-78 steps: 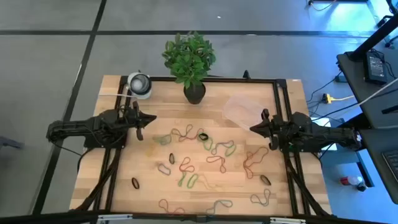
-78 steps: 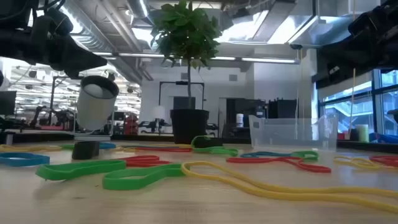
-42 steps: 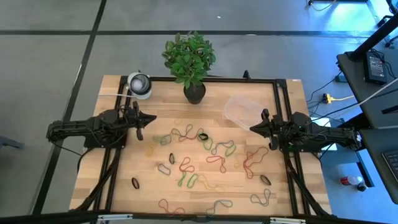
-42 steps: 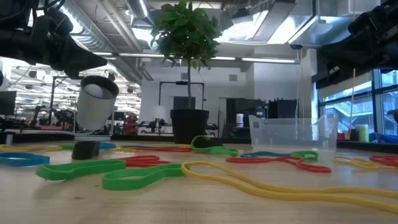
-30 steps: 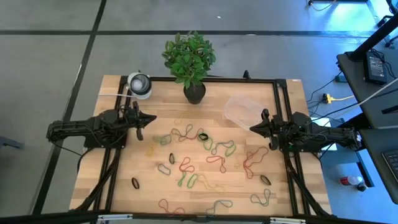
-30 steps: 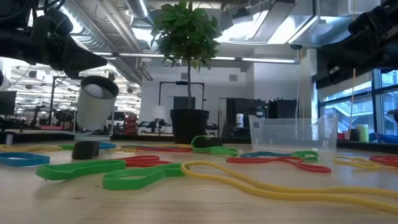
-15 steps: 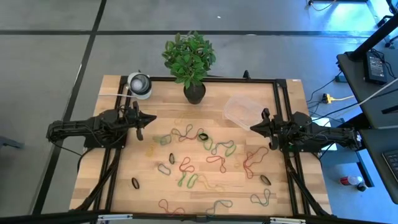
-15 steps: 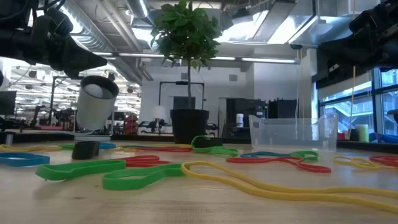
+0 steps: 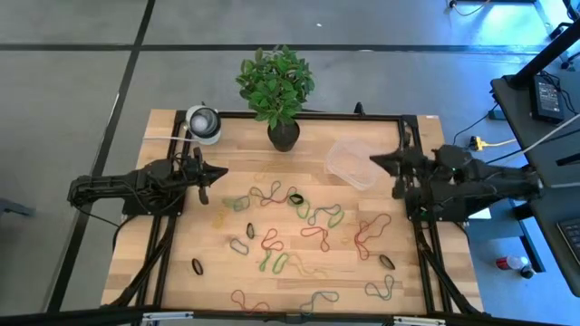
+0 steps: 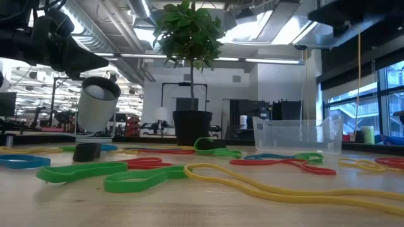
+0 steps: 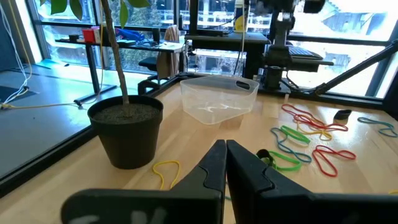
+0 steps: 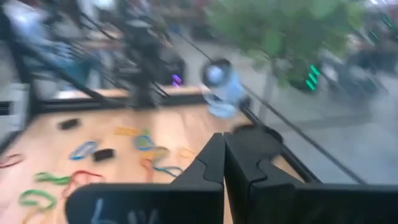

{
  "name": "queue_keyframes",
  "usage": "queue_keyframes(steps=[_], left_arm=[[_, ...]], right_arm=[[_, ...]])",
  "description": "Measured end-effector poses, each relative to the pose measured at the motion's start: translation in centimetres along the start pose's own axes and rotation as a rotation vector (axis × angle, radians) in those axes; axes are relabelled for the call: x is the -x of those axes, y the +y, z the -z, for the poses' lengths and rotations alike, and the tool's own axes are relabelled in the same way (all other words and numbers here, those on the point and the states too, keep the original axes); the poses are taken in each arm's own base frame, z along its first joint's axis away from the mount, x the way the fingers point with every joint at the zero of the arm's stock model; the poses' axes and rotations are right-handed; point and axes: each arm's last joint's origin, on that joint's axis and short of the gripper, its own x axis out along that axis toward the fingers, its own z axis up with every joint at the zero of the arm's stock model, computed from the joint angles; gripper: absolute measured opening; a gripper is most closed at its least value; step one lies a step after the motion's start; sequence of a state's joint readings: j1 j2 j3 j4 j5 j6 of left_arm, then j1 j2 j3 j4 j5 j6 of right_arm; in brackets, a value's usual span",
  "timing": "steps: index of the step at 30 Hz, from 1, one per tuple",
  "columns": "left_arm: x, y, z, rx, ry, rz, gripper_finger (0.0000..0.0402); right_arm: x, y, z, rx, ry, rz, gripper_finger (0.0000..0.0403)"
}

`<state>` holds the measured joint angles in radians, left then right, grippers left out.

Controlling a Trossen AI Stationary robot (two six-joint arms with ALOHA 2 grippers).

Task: Pick and place rubber bands into bin
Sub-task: Put the red rubber band into the bin

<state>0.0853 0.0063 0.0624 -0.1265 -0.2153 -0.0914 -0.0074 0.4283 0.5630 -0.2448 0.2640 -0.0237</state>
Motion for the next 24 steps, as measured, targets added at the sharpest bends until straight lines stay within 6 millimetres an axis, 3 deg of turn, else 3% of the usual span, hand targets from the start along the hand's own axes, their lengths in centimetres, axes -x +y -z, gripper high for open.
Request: queue_keyframes(steps=[5, 11, 18, 24], left_arm=[[0.0, 0.0, 0.0, 0.000, 0.000, 0.000, 0.0006], [0.0, 0.0, 0.0, 0.000, 0.000, 0.000, 0.0006], [0.0, 0.0, 0.0, 0.000, 0.000, 0.000, 0.0006], [0.0, 0.0, 0.0, 0.000, 0.000, 0.000, 0.0006]], right_arm=[[-3.0, 0.9, -4.0, -0.035, 0.249, 0.117, 0.0001], [-7.5, 3.3, -6.3, -0.082, 0.543, 0.149, 0.0001], [-11.9, 7.2, -6.5, -0.056, 0.766, 0.156, 0.0001], [-14.7, 10.1, -4.9, -0.007, 0.916, 0.033, 0.0019]])
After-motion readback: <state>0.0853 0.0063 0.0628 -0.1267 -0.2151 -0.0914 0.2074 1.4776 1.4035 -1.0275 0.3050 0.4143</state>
